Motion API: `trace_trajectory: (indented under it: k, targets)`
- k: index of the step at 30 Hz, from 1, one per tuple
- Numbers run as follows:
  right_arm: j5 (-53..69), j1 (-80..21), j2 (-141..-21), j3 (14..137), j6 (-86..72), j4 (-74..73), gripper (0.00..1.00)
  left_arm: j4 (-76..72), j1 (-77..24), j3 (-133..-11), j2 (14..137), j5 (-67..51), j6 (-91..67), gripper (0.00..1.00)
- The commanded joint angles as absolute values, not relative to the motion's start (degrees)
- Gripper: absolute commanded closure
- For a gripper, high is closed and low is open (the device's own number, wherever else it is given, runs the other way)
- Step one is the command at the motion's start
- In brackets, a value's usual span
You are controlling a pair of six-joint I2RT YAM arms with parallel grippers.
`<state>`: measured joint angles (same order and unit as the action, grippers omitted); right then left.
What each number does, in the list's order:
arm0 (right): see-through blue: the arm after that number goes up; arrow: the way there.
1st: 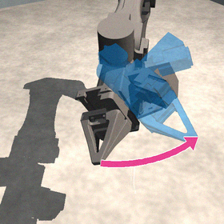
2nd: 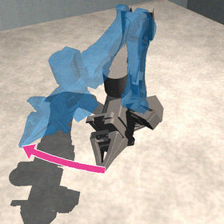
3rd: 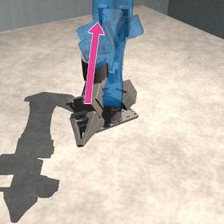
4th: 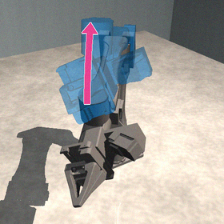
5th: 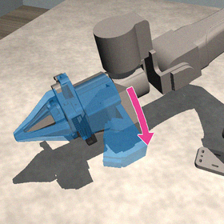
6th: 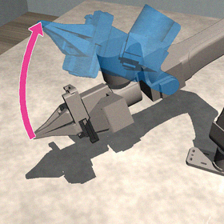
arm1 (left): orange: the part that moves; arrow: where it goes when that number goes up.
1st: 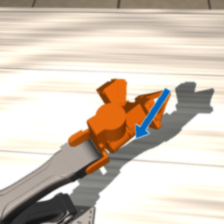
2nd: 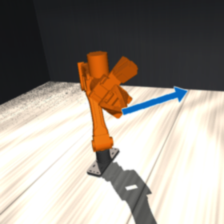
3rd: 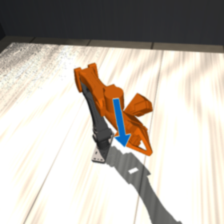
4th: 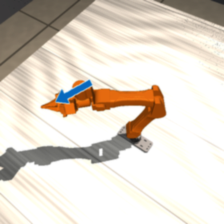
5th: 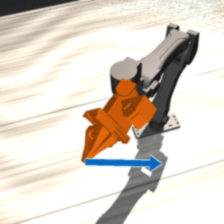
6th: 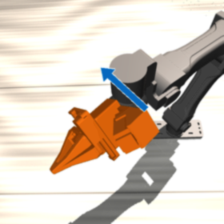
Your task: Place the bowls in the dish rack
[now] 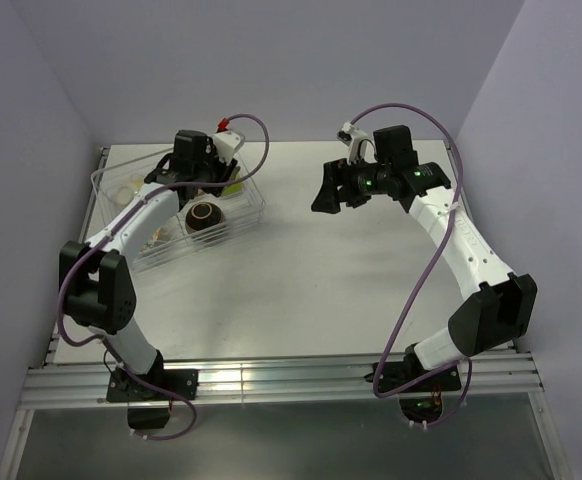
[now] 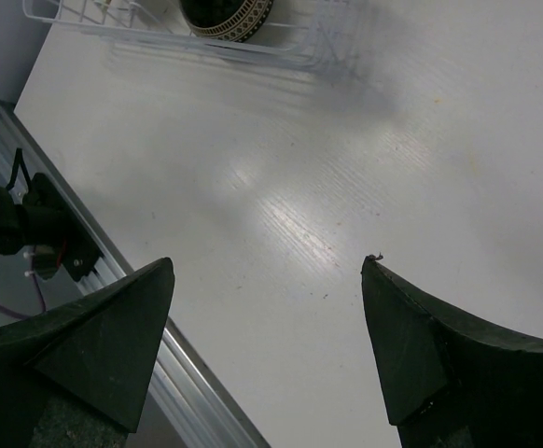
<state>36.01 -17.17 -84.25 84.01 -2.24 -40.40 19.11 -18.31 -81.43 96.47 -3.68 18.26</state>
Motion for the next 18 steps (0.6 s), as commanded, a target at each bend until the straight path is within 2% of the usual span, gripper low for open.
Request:
trace_trajectory:
  k: [1, 18]
  targets:
    - [35.60, -16.35, -81.74, 85.17, -1.23, -40.96, 0.12, 13.80, -18.19, -82.18, 96.94, -2.64, 20.56, 1.00]
    - [36.30, -15.38, -82.09, 84.38, -0.62, -41.75, 0.12, 8.35, -18.19, -79.02, 101.07, -2.64, 29.53, 1.00]
